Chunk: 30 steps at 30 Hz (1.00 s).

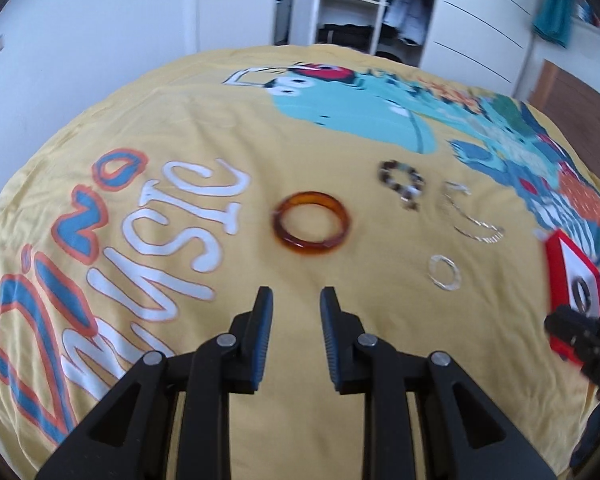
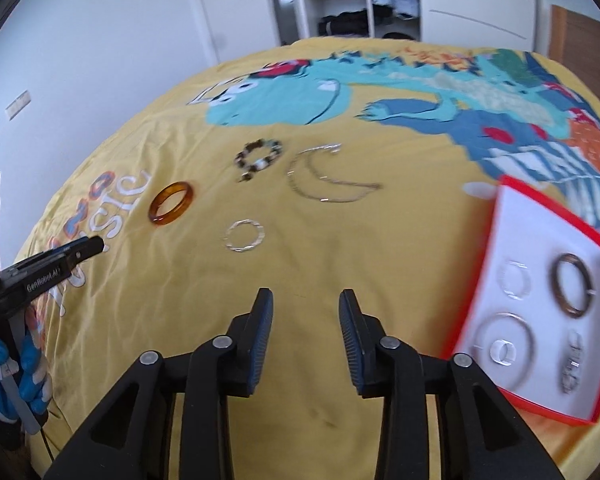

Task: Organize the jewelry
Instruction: 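Close the left gripper on the amber bangle while the right gripper grasps the twisted silver hoop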

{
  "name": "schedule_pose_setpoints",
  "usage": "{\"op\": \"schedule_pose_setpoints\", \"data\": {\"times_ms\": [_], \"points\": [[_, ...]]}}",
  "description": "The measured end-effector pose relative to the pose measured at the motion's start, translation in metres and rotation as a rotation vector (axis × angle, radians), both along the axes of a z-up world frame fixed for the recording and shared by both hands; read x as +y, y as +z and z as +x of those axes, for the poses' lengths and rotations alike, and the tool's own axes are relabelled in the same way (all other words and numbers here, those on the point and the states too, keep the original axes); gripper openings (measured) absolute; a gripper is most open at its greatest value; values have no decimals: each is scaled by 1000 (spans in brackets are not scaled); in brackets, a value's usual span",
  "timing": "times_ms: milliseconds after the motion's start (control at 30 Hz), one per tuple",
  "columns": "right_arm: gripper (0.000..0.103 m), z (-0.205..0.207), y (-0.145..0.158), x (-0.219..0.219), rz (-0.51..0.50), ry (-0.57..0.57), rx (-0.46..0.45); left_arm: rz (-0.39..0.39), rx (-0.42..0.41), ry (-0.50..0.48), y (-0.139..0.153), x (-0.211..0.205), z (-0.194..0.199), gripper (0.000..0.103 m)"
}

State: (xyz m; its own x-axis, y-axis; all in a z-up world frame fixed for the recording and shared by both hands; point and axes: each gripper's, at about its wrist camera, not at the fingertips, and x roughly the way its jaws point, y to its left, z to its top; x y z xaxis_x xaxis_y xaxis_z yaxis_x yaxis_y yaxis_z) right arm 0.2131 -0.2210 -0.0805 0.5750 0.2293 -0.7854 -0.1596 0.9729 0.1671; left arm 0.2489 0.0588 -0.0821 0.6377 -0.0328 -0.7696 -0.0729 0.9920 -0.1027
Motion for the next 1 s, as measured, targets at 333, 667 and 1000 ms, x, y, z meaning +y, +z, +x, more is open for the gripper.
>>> {"op": "schedule_pose_setpoints", "data": {"times_ms": [333,667,1000], "points": [[51,60,-31,49,33,90,6,-129,46,46,-27,25,72,36],[53,89,-64,63,23,106,32,-133,133,99,-72,28,115,36],[43,96,-73,75,3,117,17,-76,109,94,-77,21,125,17]]}}
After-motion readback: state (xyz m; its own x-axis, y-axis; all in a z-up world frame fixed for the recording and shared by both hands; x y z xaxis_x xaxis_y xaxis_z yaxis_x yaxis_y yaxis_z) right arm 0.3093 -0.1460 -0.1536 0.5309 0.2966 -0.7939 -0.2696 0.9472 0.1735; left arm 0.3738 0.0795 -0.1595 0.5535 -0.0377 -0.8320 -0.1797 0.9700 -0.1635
